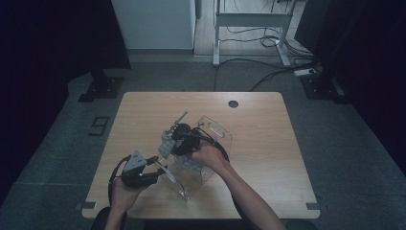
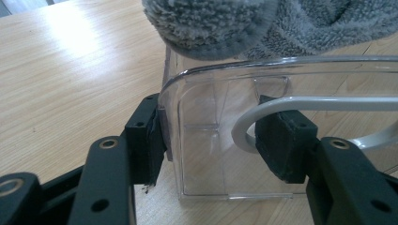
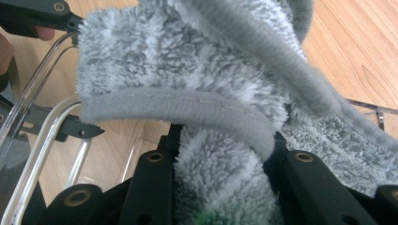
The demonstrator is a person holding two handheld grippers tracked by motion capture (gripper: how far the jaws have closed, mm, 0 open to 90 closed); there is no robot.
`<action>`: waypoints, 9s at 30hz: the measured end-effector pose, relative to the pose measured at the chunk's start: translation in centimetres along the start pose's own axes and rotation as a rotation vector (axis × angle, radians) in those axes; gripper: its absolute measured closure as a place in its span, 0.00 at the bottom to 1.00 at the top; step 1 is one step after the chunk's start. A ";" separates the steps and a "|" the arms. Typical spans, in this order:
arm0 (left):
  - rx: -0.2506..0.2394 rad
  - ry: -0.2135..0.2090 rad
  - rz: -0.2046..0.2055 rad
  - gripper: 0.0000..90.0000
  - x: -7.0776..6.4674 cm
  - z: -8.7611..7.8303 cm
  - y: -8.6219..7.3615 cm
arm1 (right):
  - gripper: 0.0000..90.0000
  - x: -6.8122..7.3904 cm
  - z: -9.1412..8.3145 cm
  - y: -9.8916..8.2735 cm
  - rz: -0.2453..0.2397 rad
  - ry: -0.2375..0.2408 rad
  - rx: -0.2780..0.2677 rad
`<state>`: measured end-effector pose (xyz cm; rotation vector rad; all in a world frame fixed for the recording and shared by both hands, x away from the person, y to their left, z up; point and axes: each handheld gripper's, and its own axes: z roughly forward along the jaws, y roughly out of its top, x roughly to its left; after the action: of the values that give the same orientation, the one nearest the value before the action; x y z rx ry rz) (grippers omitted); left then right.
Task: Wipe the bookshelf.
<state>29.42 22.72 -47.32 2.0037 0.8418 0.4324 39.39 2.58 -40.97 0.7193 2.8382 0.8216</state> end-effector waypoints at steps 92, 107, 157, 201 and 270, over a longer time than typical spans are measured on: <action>-0.018 0.036 -0.059 0.47 0.8 1.5 0.6 | 0.72 0.0 3.3 -14.9 0.094 -0.005 0.027; 0.026 -0.008 -0.016 0.16 0.9 0.3 0.3 | 0.72 0.3 -2.1 -14.8 0.085 0.040 -0.030; 0.298 0.016 -0.016 0.00 6.5 2.0 -6.1 | 0.71 1.9 -5.7 1.5 -0.034 0.138 -0.070; 0.278 0.043 -0.016 0.00 7.5 2.1 -7.5 | 0.67 4.7 -2.4 -0.2 -0.087 0.138 0.003; 0.280 0.056 -0.026 0.00 7.4 2.2 -7.4 | 0.68 5.1 3.5 -12.8 -0.056 0.144 0.038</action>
<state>33.07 29.39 -54.83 2.2422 1.0072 0.3731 30.35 -2.86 -50.50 0.6047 2.9941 0.8464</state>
